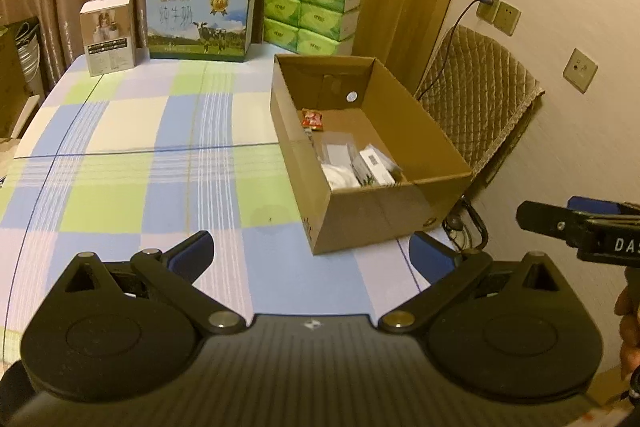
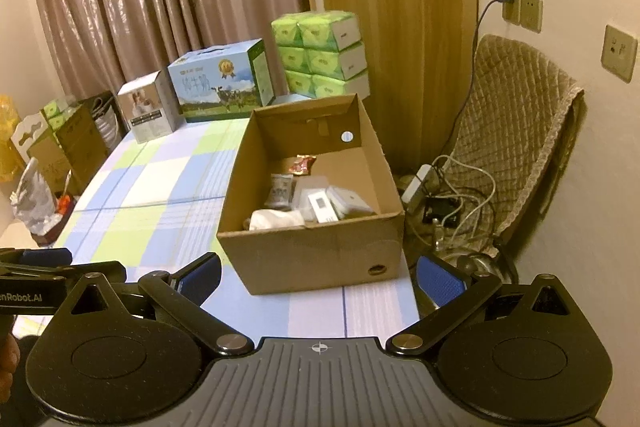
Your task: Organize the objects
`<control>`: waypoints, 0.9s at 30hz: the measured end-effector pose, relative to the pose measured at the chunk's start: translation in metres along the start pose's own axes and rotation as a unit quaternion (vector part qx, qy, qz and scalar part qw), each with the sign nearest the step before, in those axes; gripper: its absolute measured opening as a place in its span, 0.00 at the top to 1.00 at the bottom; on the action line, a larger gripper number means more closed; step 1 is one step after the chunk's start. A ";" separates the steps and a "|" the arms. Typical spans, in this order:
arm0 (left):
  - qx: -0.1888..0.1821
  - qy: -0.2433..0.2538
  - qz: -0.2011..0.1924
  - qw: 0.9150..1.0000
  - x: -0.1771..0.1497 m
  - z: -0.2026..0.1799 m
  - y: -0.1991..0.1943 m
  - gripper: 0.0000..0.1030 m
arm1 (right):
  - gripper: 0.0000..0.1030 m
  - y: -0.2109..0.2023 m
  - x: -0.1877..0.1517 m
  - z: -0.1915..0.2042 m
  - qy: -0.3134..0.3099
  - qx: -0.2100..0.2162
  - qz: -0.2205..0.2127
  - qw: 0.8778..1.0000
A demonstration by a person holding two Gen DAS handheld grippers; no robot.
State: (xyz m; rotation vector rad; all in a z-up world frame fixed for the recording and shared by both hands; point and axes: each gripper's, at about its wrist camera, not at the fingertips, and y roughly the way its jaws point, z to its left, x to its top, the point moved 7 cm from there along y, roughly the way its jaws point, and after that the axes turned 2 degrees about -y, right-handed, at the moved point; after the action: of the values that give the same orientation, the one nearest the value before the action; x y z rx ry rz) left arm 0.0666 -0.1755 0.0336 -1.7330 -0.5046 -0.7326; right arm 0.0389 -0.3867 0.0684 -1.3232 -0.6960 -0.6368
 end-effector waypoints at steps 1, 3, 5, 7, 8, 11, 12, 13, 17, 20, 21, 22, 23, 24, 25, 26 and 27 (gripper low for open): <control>0.000 -0.001 0.000 1.000 -0.003 0.000 -0.002 0.01 | 0.02 -0.003 -0.002 0.001 -0.001 -0.003 0.000 1.000; 0.004 -0.003 -0.002 1.000 -0.007 0.001 -0.006 0.01 | 0.02 -0.007 -0.005 0.001 0.000 -0.005 0.000 1.000; 0.011 -0.003 -0.004 1.000 -0.011 0.003 -0.010 0.01 | 0.02 -0.009 -0.008 0.002 -0.001 -0.004 0.004 1.000; 0.016 -0.002 -0.004 1.000 -0.015 0.004 -0.015 0.01 | 0.02 -0.012 -0.010 0.003 0.000 -0.003 0.005 1.000; 0.016 -0.002 -0.004 1.000 -0.017 0.004 -0.017 0.01 | 0.02 -0.014 -0.011 0.004 0.000 -0.002 0.005 1.000; 0.016 -0.006 0.004 1.000 -0.025 0.004 -0.021 0.01 | 0.02 -0.017 -0.015 0.008 0.000 -0.001 0.006 1.000; 0.016 -0.007 0.005 1.000 -0.027 0.004 -0.022 0.01 | 0.02 -0.017 -0.017 0.009 -0.002 0.000 0.007 1.000; 0.017 -0.005 0.007 1.000 -0.028 0.004 -0.022 0.01 | 0.02 -0.017 -0.019 0.011 -0.007 0.000 0.009 1.000; 0.019 -0.006 0.010 1.000 -0.032 0.004 -0.022 0.01 | 0.02 -0.016 -0.025 0.018 -0.021 0.000 0.016 1.000; 0.020 -0.004 0.007 1.000 -0.032 0.004 -0.023 0.01 | 0.02 -0.012 -0.030 0.020 -0.020 0.003 0.023 1.000; 0.020 -0.004 0.008 1.000 -0.032 0.004 -0.023 0.01 | 0.02 -0.011 -0.031 0.020 -0.020 0.003 0.025 0.999; 0.020 -0.004 0.008 1.000 -0.033 0.004 -0.022 0.01 | 0.02 -0.010 -0.033 0.020 -0.020 0.002 0.027 0.999; 0.021 -0.004 0.008 1.000 -0.033 0.004 -0.022 0.01 | 0.02 -0.009 -0.034 0.020 -0.019 0.002 0.028 0.999; 0.021 -0.004 0.008 1.000 -0.033 0.005 -0.022 0.01 | 0.02 -0.008 -0.034 0.019 -0.018 0.002 0.029 0.999; 0.022 -0.004 0.008 1.000 -0.033 0.005 -0.022 0.01 | 0.02 -0.008 -0.036 0.019 -0.018 0.001 0.030 0.999; 0.023 -0.003 0.008 1.000 -0.033 0.004 -0.022 0.01 | 0.02 -0.007 -0.036 0.018 -0.017 0.001 0.032 0.999; 0.023 -0.004 0.008 1.000 -0.033 0.005 -0.021 0.01 | 0.02 -0.007 -0.036 0.018 -0.017 0.001 0.033 0.999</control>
State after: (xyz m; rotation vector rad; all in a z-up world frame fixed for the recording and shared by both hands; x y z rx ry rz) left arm 0.0297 -0.1640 0.0245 -1.6948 -0.5087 -0.6984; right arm 0.0090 -0.3685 0.0473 -1.3520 -0.6781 -0.5607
